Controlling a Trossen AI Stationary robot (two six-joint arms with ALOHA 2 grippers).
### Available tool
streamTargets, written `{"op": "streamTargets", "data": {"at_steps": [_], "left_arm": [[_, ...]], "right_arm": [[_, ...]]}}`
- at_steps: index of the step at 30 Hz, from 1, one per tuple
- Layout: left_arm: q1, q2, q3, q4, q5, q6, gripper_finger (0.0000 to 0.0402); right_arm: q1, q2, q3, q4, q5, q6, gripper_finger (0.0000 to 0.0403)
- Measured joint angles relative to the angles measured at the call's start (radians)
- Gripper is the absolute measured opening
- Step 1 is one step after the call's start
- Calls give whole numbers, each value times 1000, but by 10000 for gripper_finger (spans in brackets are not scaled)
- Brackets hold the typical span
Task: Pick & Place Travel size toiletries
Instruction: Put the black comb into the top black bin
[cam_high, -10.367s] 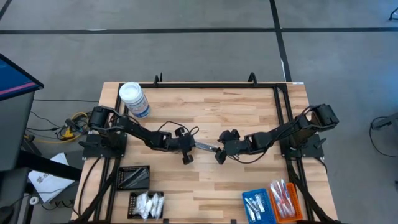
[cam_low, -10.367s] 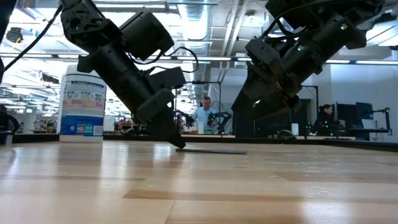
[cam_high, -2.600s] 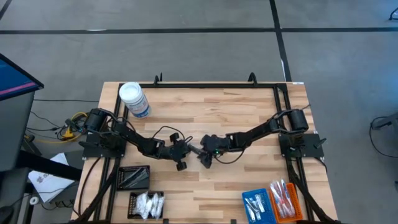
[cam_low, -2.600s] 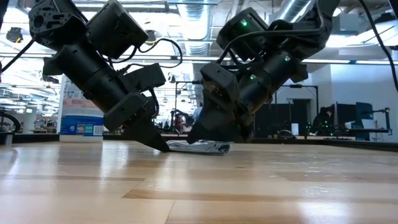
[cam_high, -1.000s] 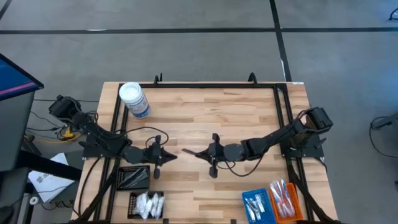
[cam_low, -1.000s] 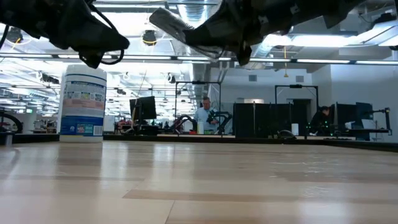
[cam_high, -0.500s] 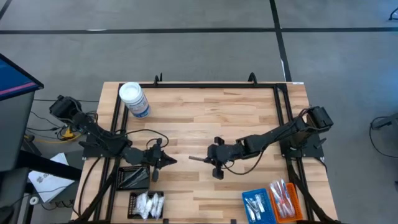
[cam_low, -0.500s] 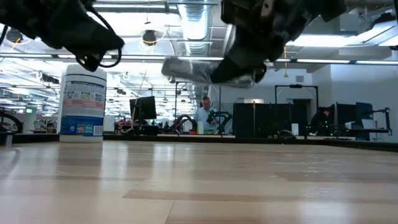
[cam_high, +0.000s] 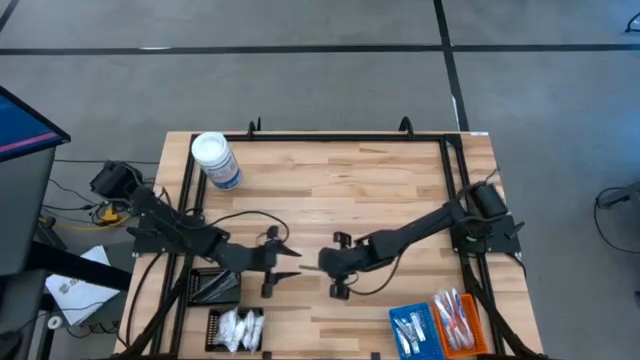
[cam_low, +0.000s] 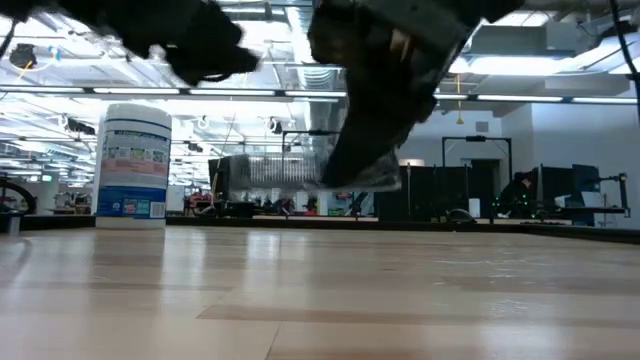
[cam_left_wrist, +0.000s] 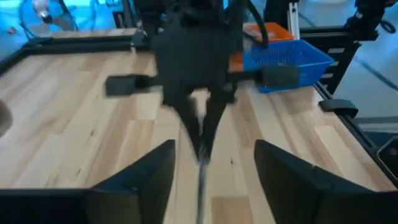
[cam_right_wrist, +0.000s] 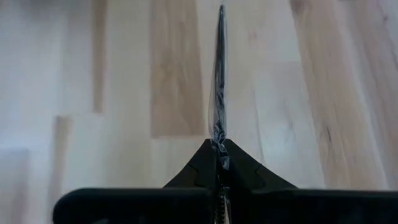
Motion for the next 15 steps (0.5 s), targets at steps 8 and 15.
{"op": "streamTargets", "data": {"at_steps": [8, 15], "left_arm": [[62, 172, 160, -288, 81, -73, 237], [75, 193, 180, -274, 134, -61, 224]], "right_arm": [[11, 102, 180, -143, 19, -37, 5], [38, 72, 177, -120, 137, -32, 3]]}}
